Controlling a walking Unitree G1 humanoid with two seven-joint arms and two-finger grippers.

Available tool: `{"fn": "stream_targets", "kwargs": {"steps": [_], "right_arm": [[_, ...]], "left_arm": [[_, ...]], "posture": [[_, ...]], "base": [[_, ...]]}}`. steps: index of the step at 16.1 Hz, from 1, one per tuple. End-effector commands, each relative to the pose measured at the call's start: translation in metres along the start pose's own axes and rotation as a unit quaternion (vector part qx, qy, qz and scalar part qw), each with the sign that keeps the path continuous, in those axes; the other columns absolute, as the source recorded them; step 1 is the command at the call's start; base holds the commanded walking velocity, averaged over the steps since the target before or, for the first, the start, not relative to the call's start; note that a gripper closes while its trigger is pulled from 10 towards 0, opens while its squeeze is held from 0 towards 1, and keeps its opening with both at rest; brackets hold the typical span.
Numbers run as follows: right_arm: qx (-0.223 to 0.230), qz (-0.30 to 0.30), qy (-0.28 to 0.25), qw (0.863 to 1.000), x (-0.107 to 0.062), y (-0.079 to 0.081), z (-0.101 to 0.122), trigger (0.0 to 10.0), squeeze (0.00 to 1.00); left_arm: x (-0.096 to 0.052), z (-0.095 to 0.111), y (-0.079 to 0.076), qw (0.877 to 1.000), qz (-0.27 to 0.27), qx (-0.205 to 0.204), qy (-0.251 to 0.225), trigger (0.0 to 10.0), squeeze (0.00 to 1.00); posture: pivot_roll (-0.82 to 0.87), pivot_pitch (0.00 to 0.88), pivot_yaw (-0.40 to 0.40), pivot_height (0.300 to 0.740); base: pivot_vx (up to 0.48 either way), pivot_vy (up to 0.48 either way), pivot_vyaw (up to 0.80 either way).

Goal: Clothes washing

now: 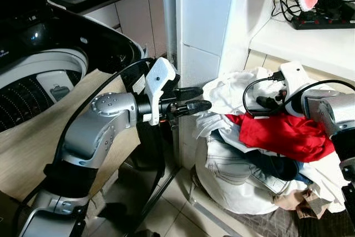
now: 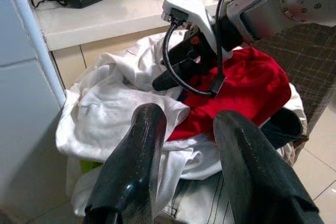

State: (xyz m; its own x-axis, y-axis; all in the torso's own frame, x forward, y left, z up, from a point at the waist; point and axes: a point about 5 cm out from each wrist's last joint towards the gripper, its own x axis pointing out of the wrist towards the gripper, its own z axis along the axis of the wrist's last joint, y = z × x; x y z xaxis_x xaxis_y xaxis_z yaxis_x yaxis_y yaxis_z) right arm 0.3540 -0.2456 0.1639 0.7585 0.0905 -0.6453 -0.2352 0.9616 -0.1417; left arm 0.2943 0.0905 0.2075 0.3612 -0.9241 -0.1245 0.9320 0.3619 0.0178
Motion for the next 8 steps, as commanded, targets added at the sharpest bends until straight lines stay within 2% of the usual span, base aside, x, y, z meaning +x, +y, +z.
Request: {"fn": "stream_targets", "kwargs": {"steps": [1, 8], "right_arm": [[0.002, 0.009, 0.014, 1.0, 0.0021, 0.0026, -0.002, 0.0, 0.0], [0.017, 0.022, 0.017, 0.999, 0.0023, -0.001, -0.0025, 0.0, 0.0]], "left_arm": [[-0.0027, 0.0025, -0.0019, 1.0, -0.004, 0.002, -0.004, 10.0, 0.0], [-0.0028, -0.0016, -0.0054, 1.0, -0.001, -0.008, -0.003, 10.0, 0.0]], "posture": [[-0.15, 0.0, 0.063, 0.74], [-0.17, 0.0, 0.053, 0.74]], "base": [[0.0, 0.0, 0.0], [0.0, 0.0, 0.0]]}}
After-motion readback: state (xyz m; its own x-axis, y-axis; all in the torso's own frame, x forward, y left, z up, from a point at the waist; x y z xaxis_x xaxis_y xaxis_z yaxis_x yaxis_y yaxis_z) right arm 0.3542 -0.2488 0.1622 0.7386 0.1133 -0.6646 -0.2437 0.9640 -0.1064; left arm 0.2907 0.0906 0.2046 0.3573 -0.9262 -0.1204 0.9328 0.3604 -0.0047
